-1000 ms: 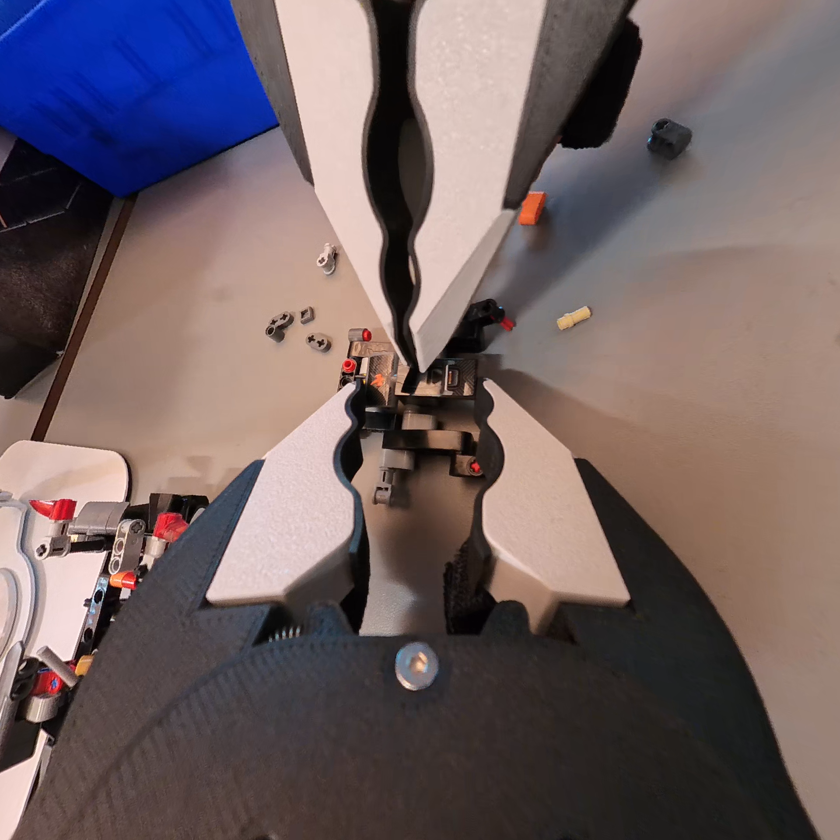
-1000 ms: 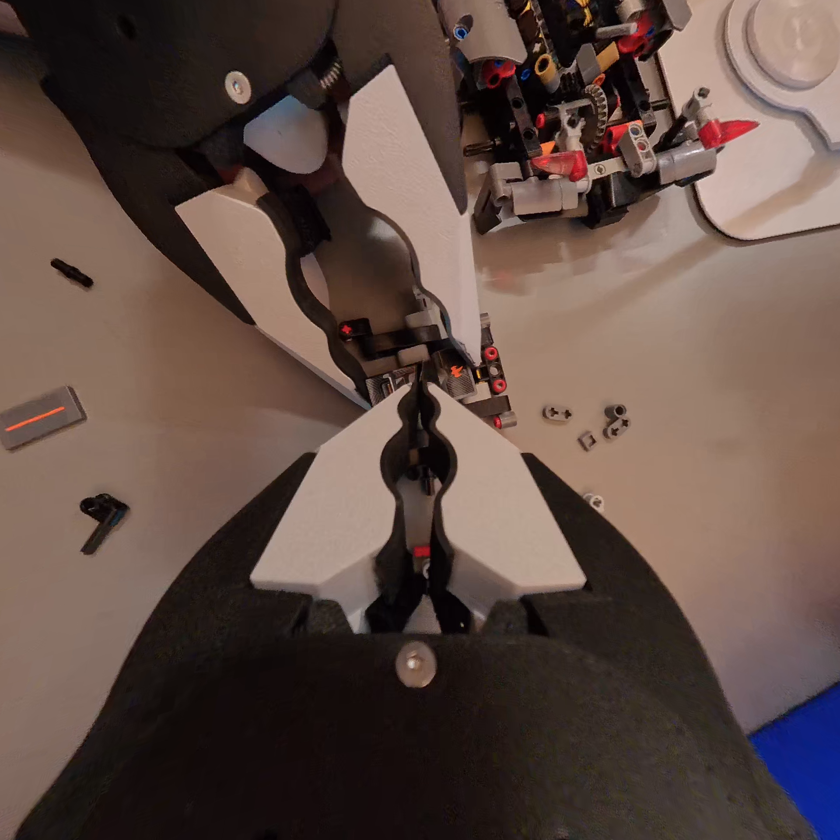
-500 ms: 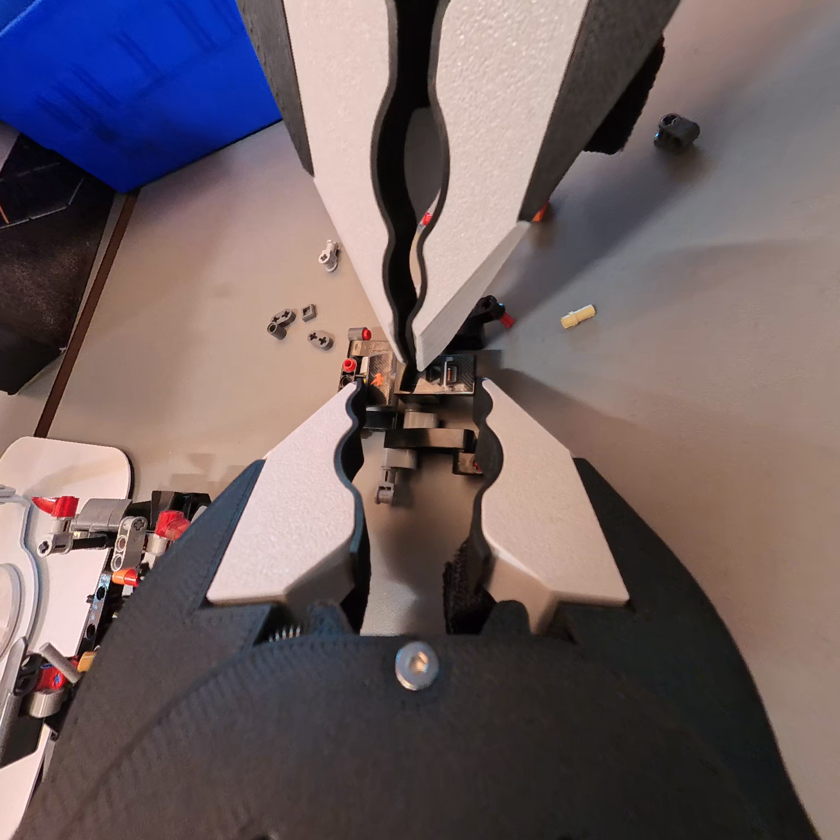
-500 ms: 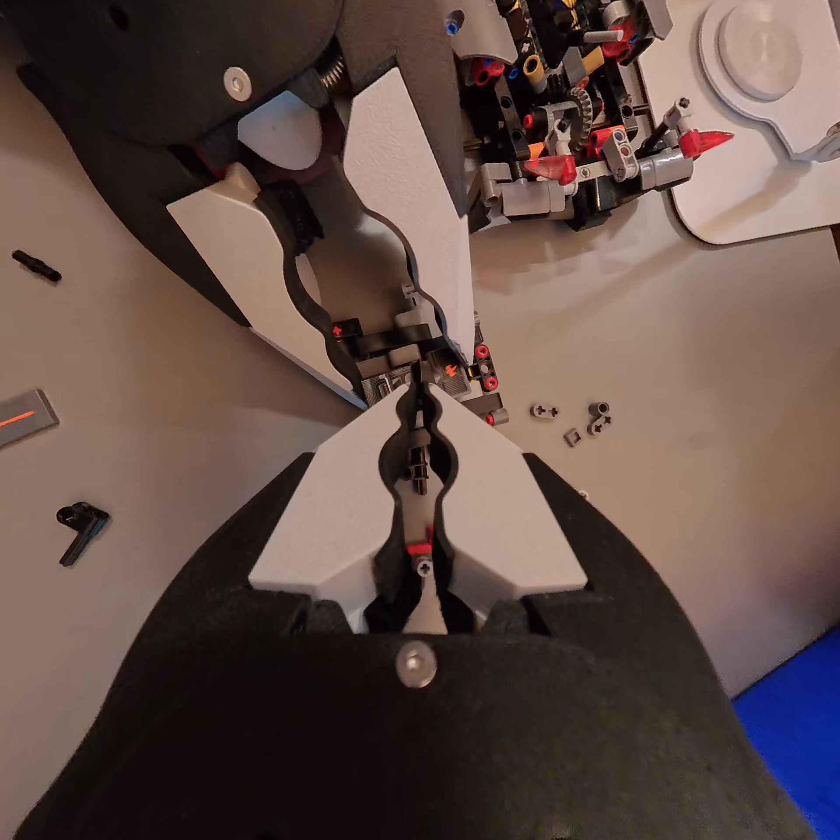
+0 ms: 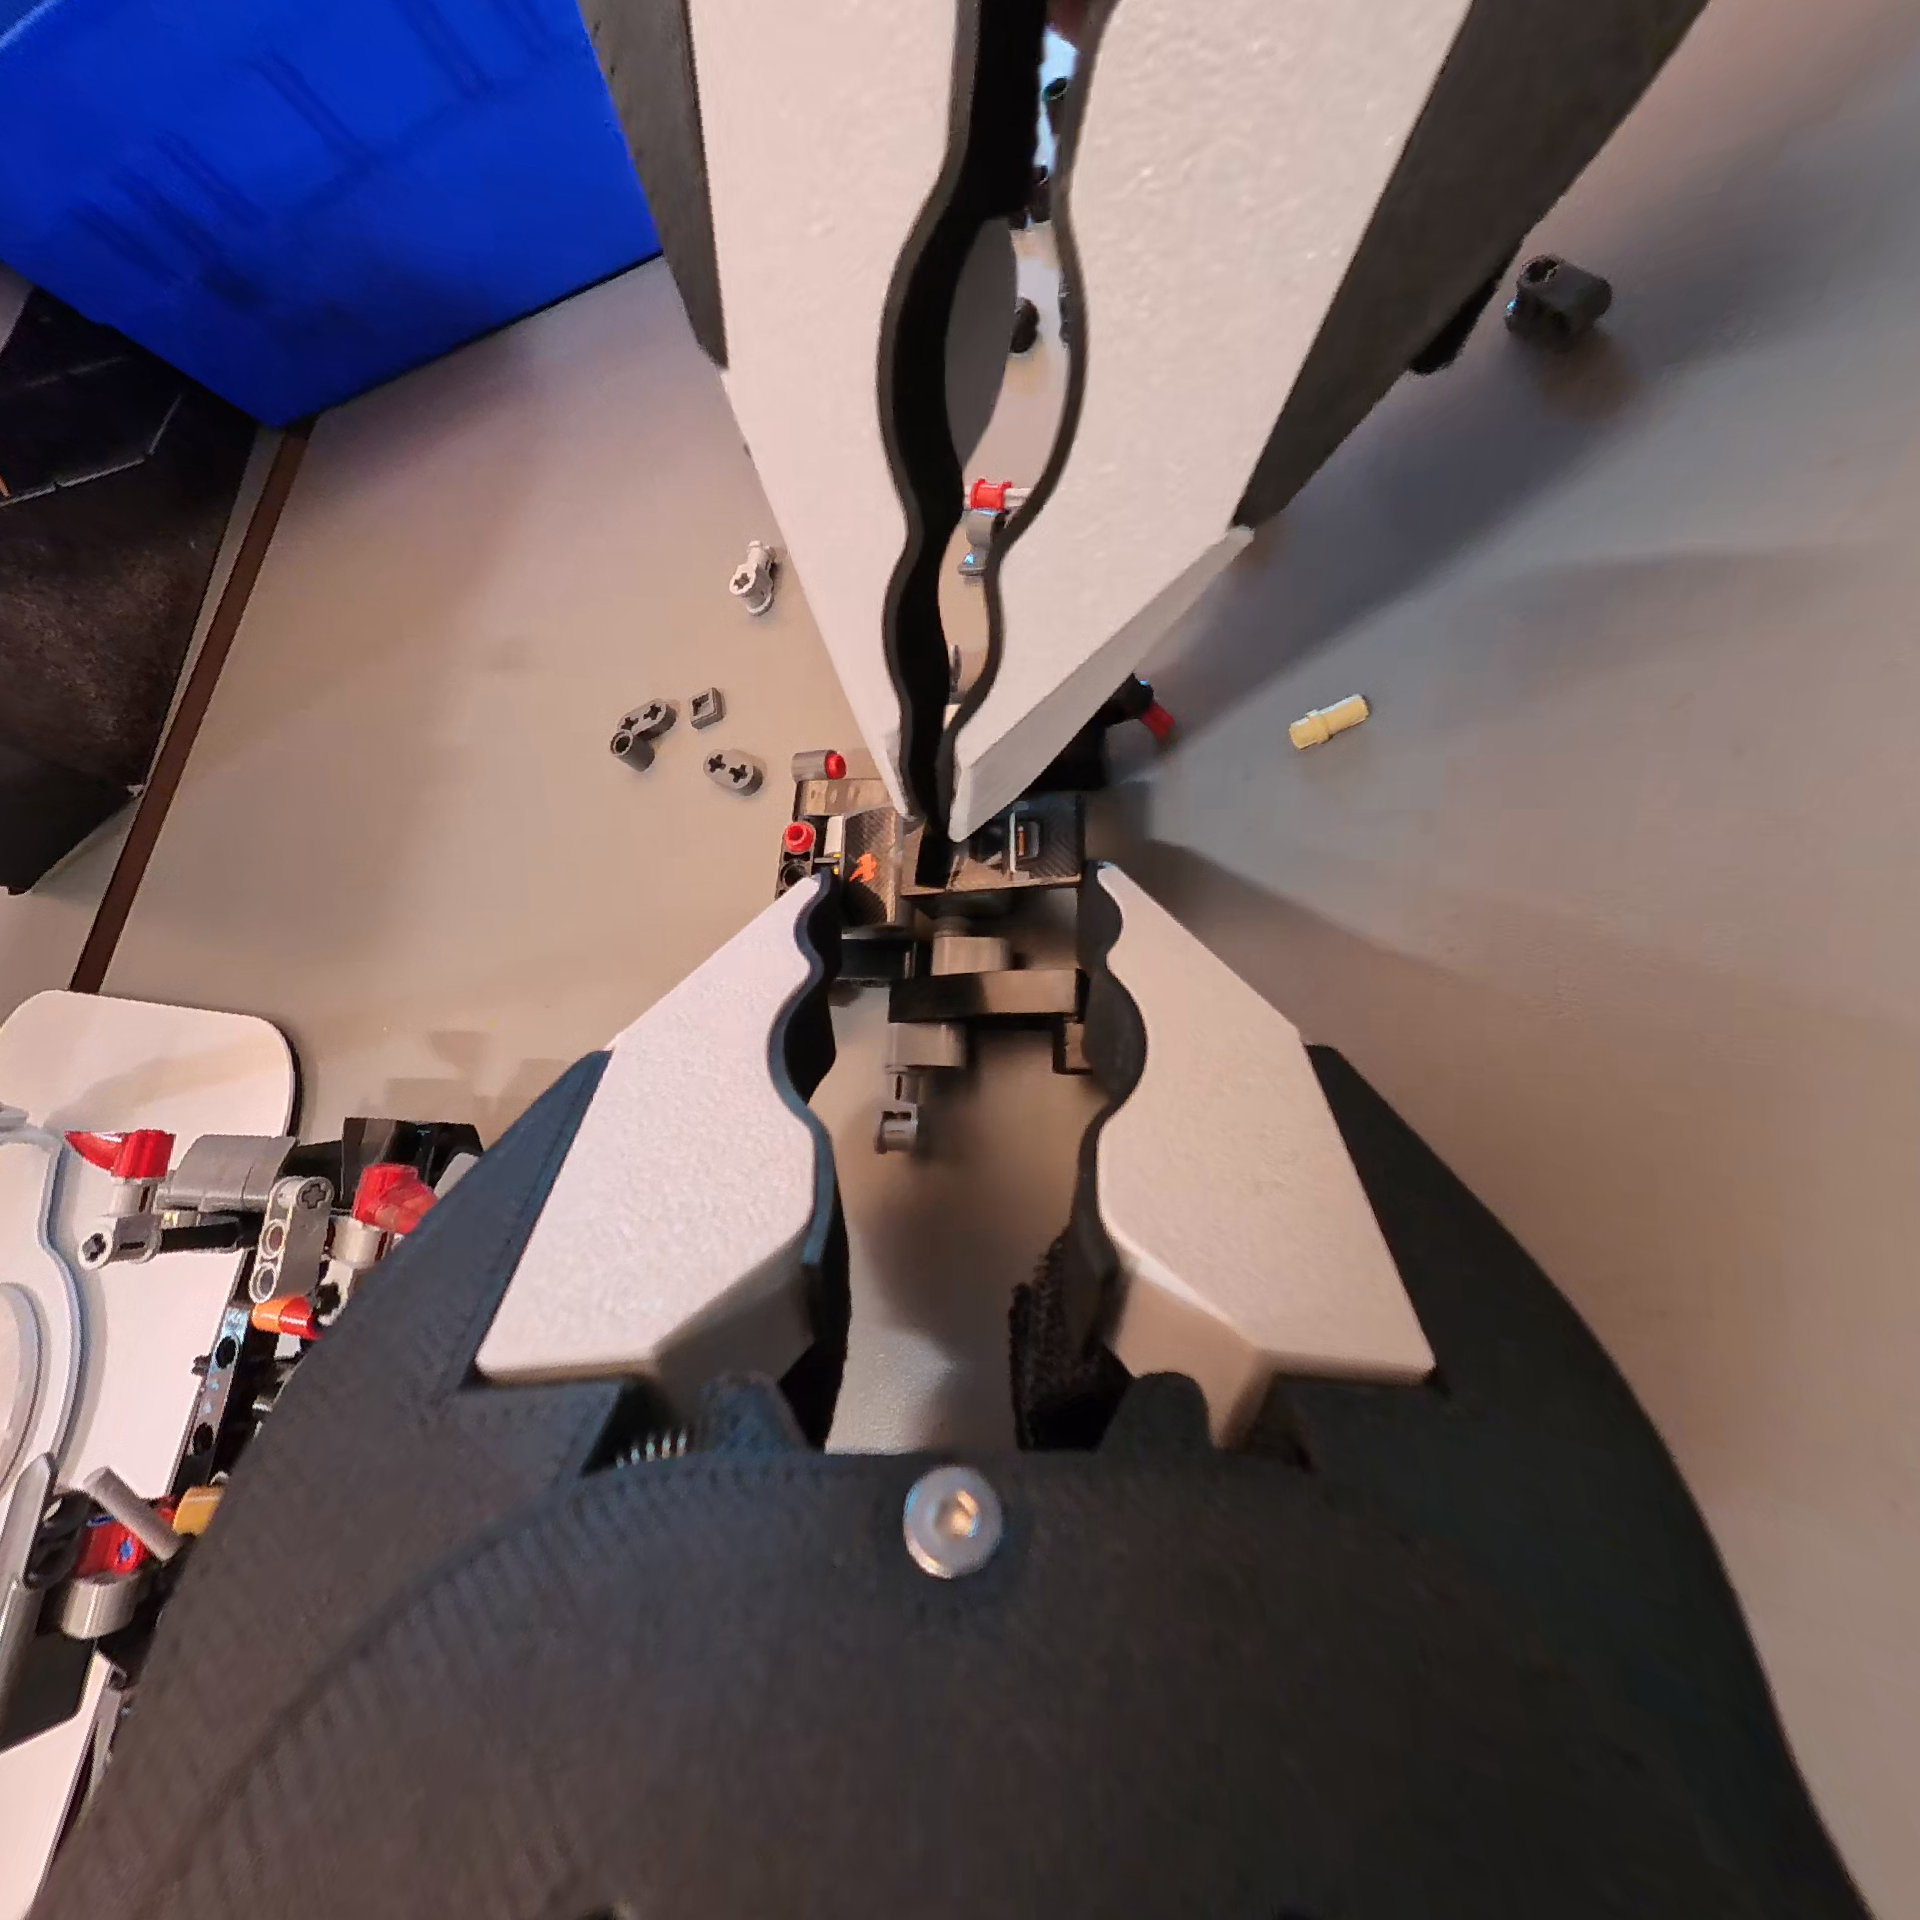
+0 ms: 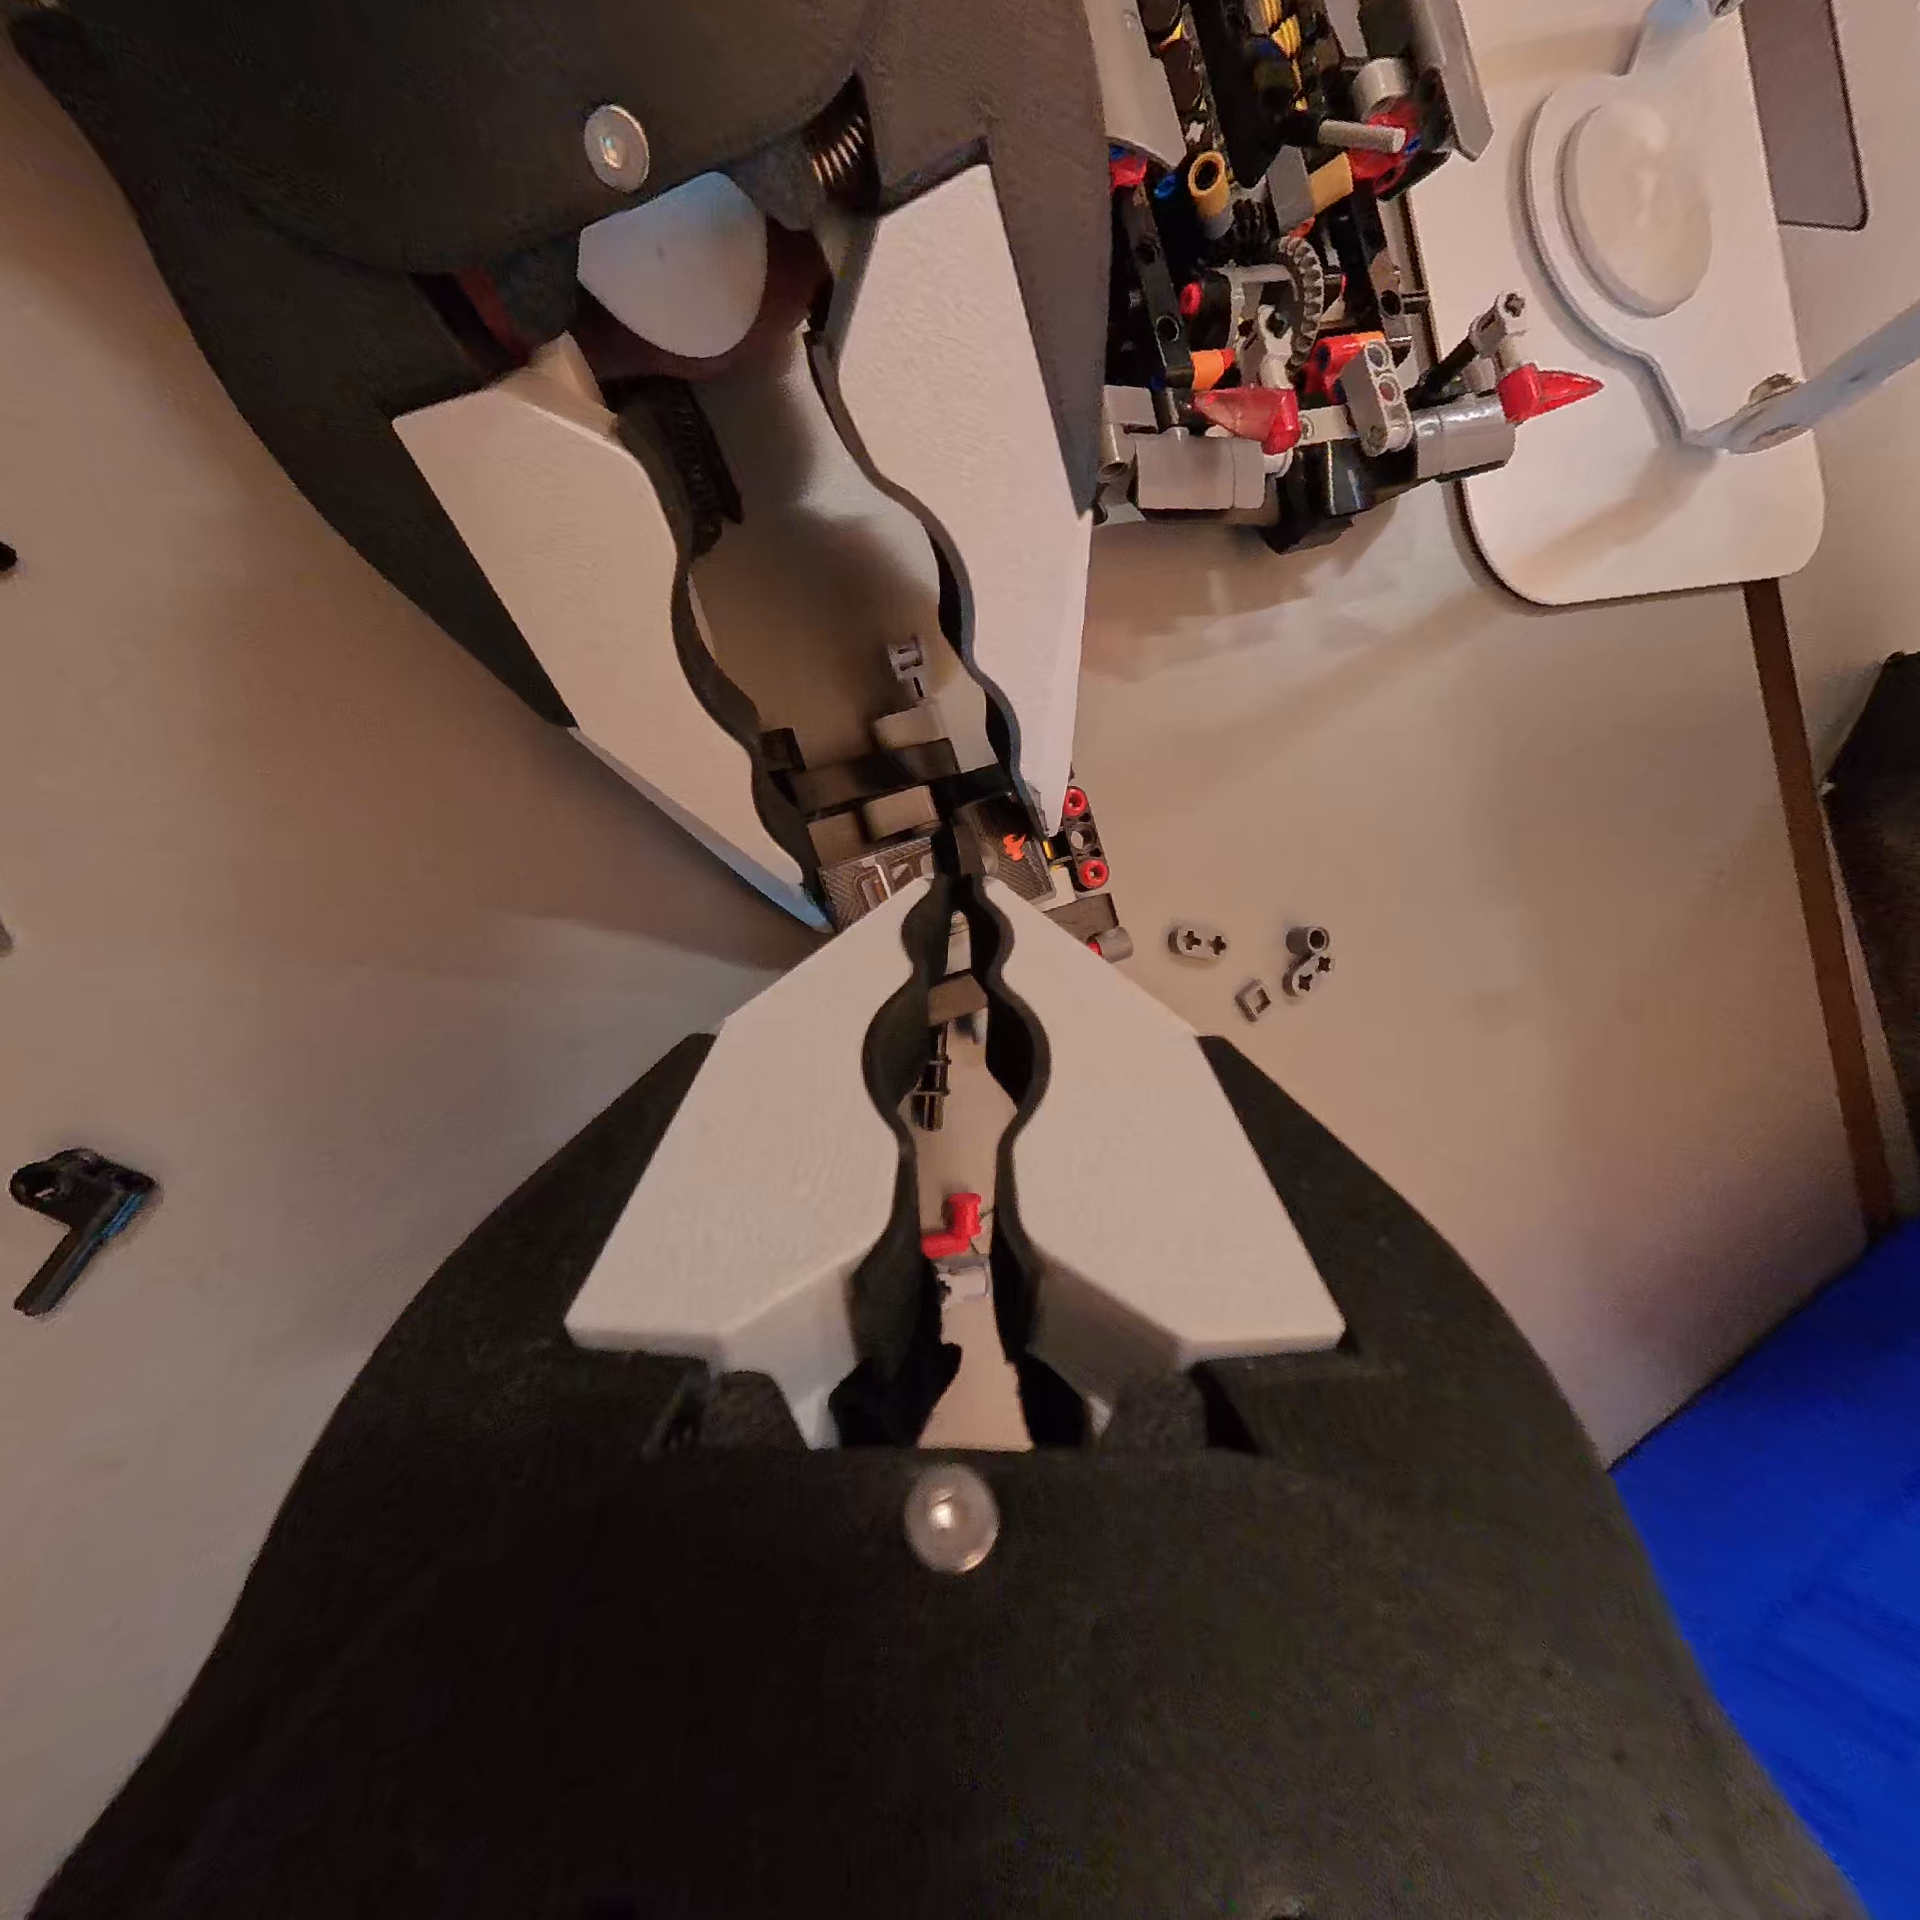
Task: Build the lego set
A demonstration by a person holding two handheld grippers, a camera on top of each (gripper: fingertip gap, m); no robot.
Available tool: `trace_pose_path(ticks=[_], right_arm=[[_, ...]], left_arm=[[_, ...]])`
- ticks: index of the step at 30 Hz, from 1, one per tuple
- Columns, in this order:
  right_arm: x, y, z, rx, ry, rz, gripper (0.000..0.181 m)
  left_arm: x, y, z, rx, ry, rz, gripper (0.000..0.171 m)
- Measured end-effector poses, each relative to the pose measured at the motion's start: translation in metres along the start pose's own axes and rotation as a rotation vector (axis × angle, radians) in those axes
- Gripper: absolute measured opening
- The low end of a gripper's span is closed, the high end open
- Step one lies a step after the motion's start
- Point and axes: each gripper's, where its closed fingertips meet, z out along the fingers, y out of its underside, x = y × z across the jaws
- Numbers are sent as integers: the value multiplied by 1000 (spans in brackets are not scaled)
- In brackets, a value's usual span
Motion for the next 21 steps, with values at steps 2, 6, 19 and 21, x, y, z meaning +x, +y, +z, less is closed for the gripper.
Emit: trace_pose_path(ticks=[2, 6, 19, 21], right_arm=[[1, 0, 0, 3, 7, -7, 1], [13, 7, 1, -4, 71, -2, 7], [11, -3, 3, 163, -74, 170, 32], [19, 0, 4, 161, -47, 193, 32]], left_arm=[[0, 0, 0, 0, 2, -2, 43], [2, -1, 0, 5, 12, 5, 43], [2, 0, 0, 4, 20, -1, 43], [2, 0, 0, 4, 21, -2, 43]])
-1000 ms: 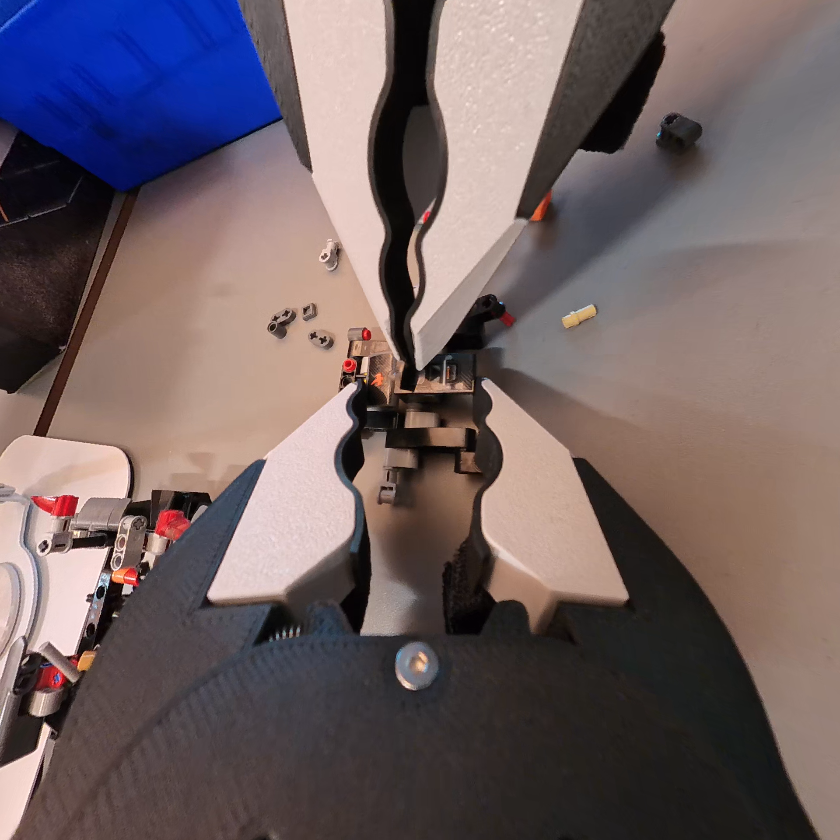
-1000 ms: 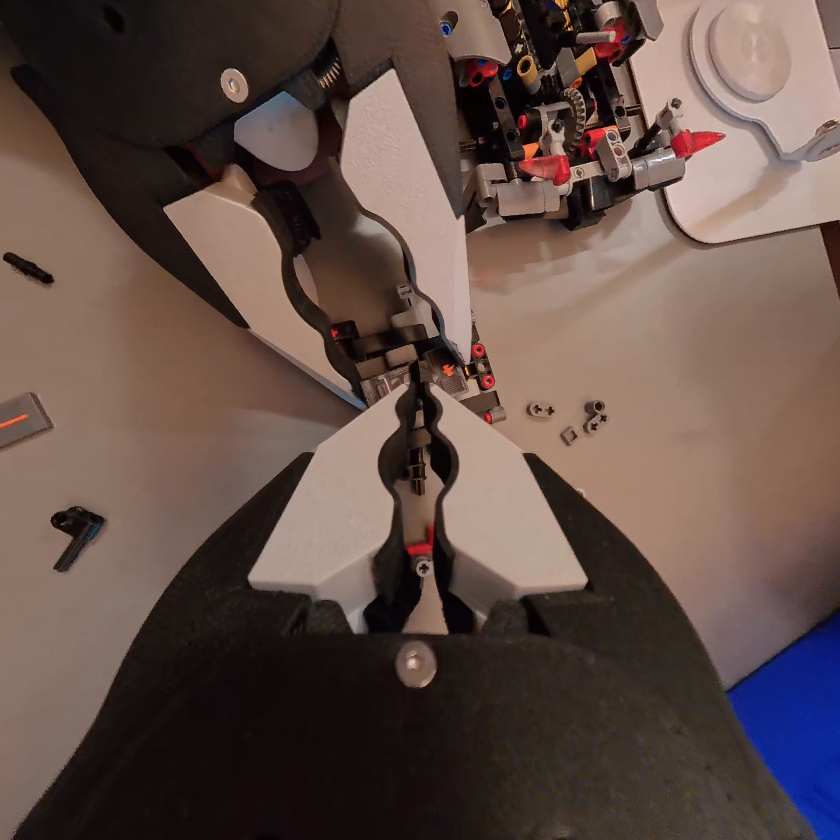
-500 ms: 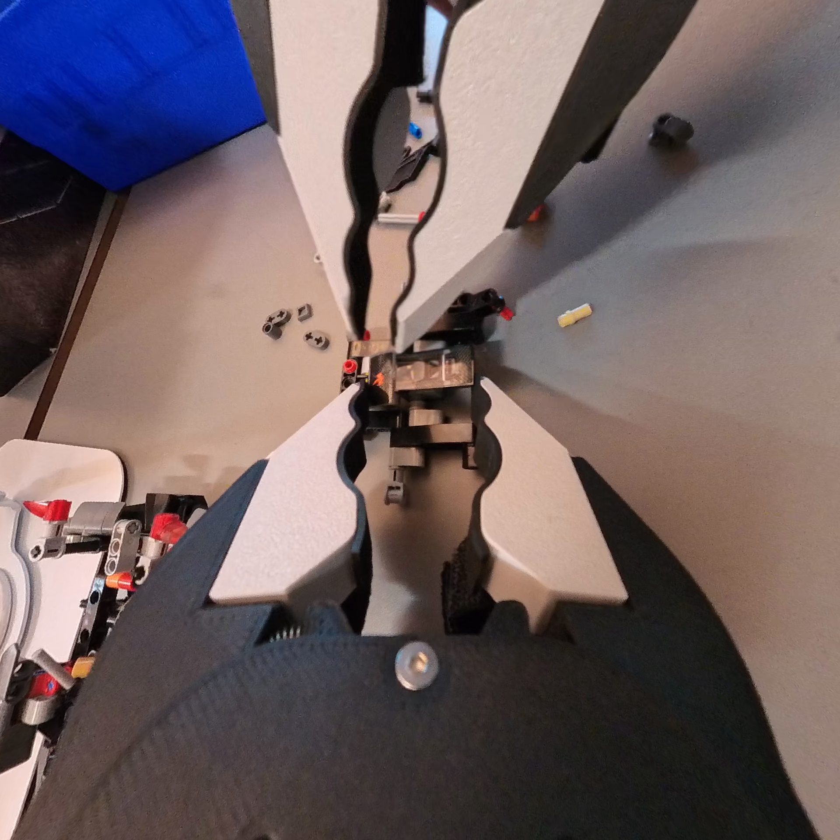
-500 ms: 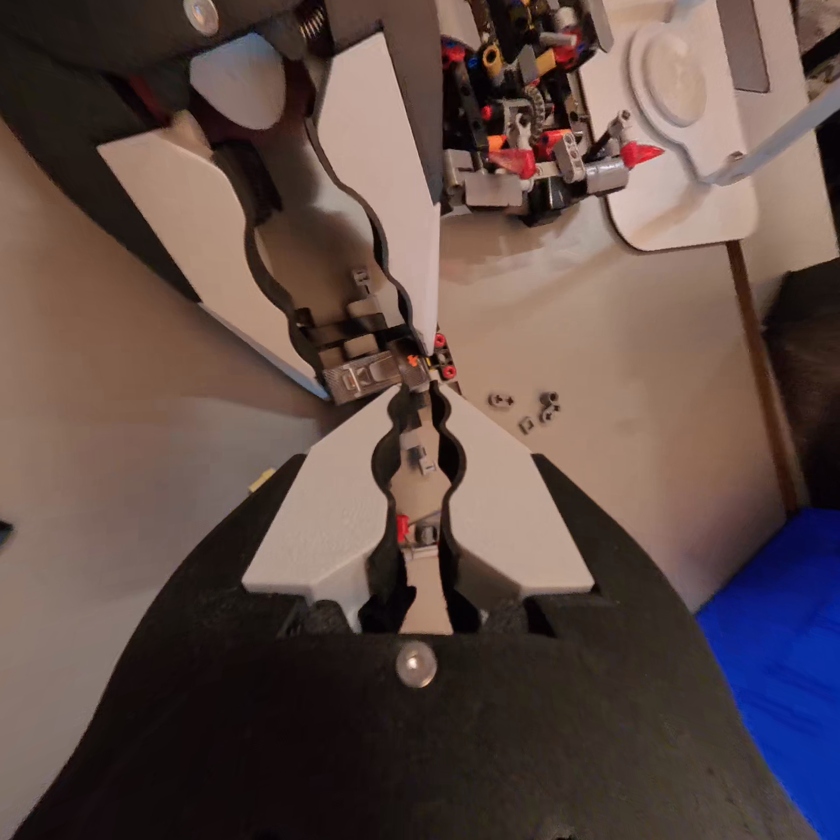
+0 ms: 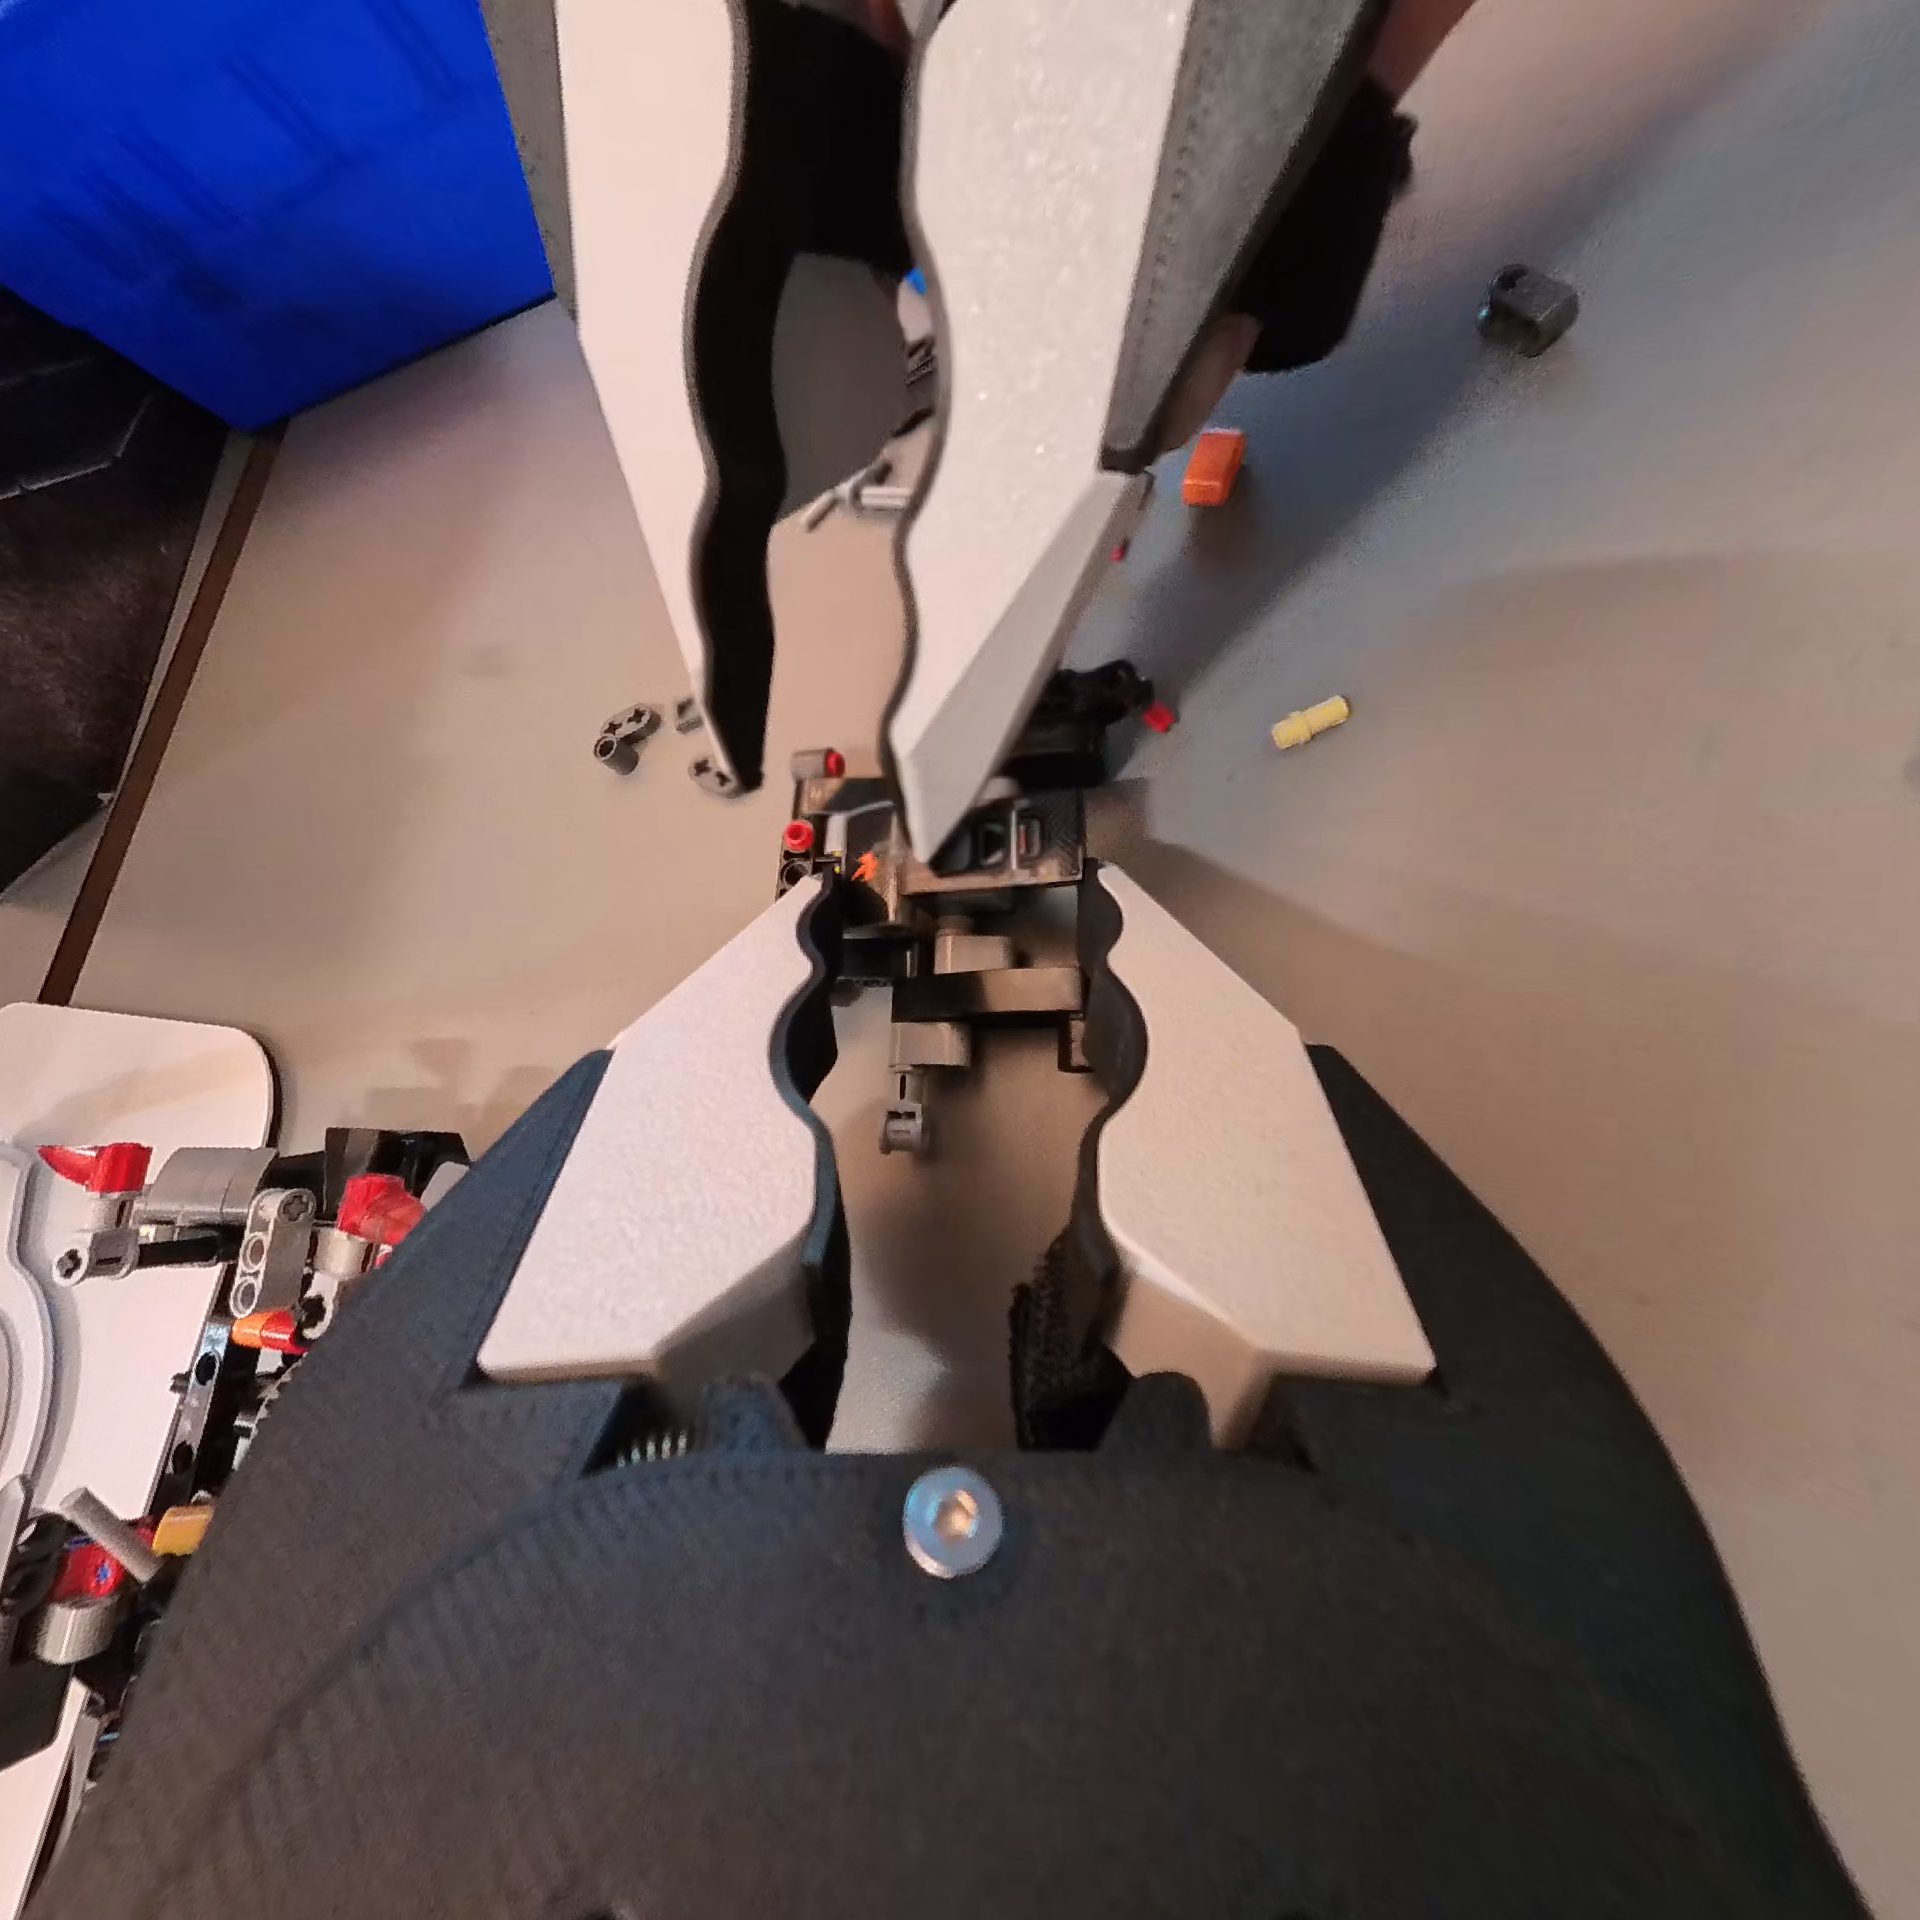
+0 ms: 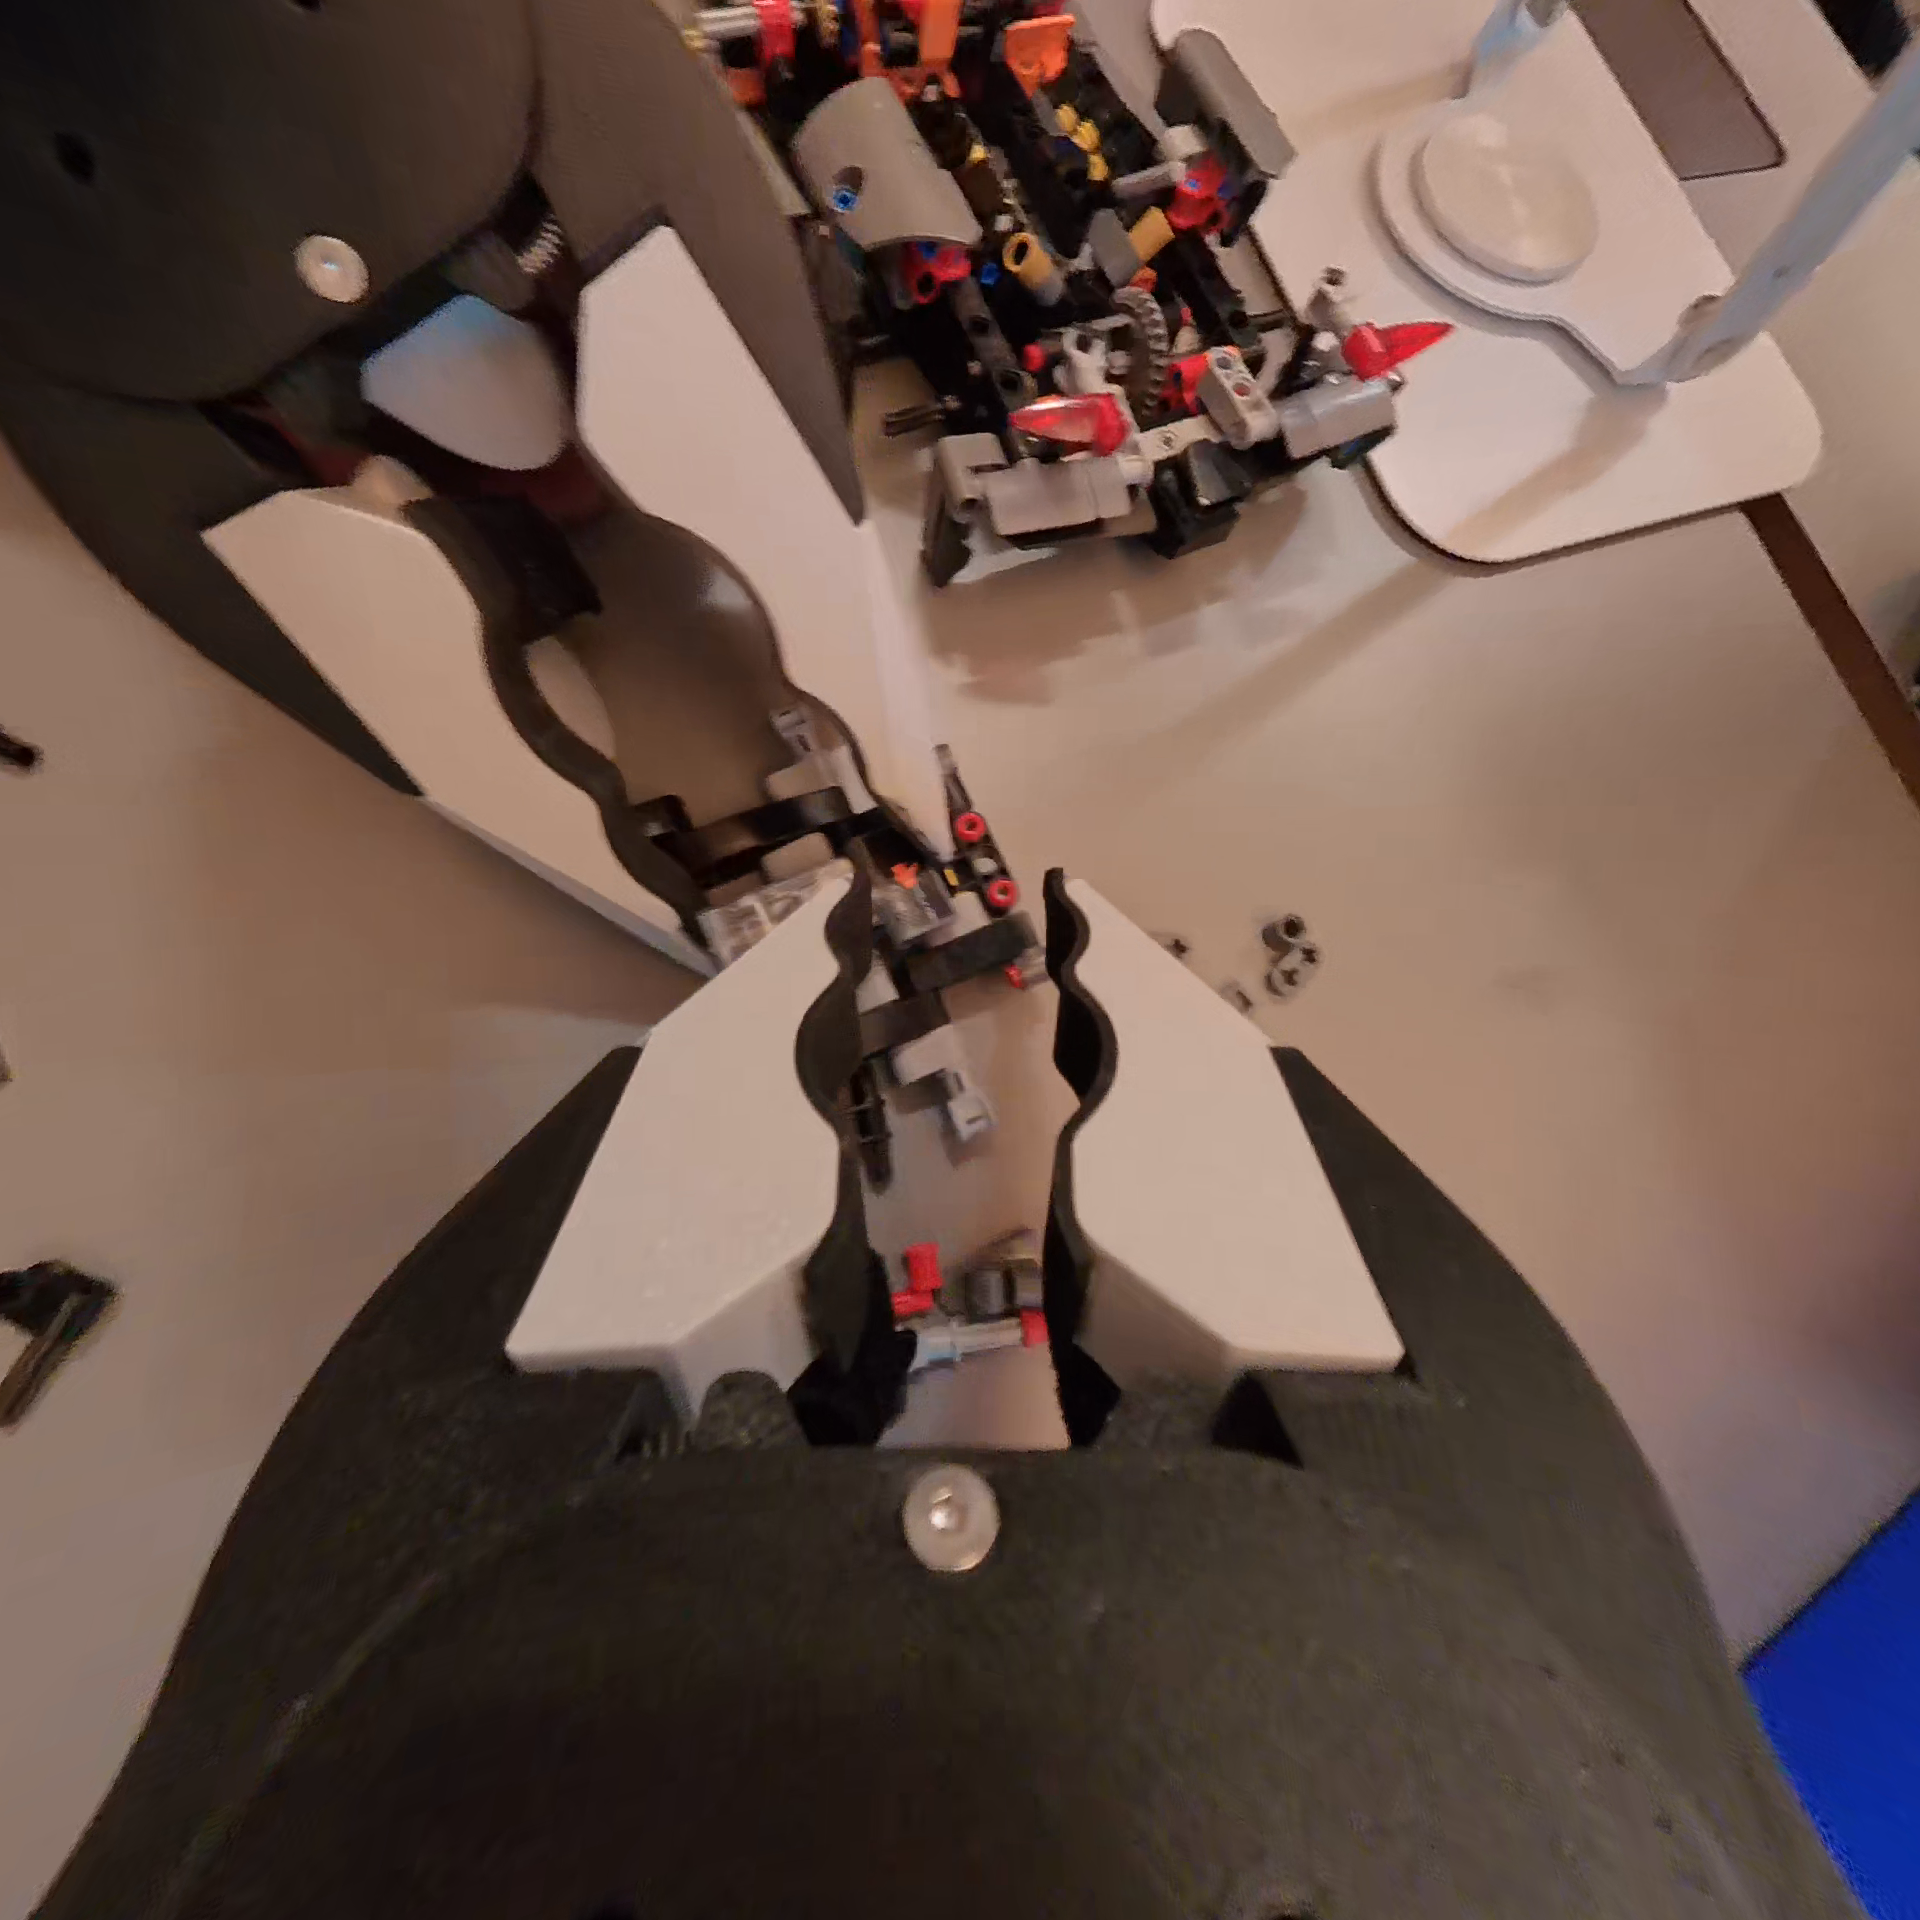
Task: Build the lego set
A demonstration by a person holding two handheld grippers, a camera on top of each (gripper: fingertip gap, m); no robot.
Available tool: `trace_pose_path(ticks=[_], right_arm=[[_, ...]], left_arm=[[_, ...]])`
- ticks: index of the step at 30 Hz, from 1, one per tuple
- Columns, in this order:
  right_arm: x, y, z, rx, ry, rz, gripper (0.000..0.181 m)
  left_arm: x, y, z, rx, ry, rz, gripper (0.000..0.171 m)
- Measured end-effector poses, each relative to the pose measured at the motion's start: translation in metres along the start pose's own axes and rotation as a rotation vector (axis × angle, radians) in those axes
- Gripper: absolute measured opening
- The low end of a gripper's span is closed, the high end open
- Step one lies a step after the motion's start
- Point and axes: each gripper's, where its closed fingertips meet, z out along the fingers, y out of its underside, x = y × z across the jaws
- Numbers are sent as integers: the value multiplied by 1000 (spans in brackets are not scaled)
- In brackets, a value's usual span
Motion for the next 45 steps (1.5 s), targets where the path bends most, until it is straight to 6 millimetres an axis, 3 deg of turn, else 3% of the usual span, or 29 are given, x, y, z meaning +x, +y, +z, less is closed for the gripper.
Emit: trace_pose_path(ticks=[3, 6, 11, 14, 17, 19, 26, 28, 32, 45], right_arm=[[13, 6, 0, -29, 73, -21, 25], [1, -3, -6, 53, -46, 40, 33], [7, 3, -4, 11, 2, 12, 34], [-13, -1, -3, 44, -109, 0, 44], [-22, 0, -4, 33, -159, -11, 39], [-29, 2, -10, 37, -228, -3, 55], [8, -3, -44, 174, -158, 64, 52], [18, 2, -48, 176, -104, 40, 50], [34, 12, -51, 150, -11, -6, 49], [23, 4, -71, 130, 73, -103, 43]], left_arm=[[0, 0, 0, 2, 2, 2, 43], [1, 0, 0, 2, 2, 3, 43], [1, 0, 0, 2, 2, 3, 43], [1, 0, 0, 2, 3, 3, 43], [1, 0, 0, 2, 4, 5, 43], [1, 0, 0, 3, 5, 6, 43], [2, -1, -2, 13, -6, 26, 46], [2, -2, -6, 14, -6, 31, 58], [0, -9, -13, 33, -24, 39, 58], [1, -1, -22, 2, -35, 14, 51]])
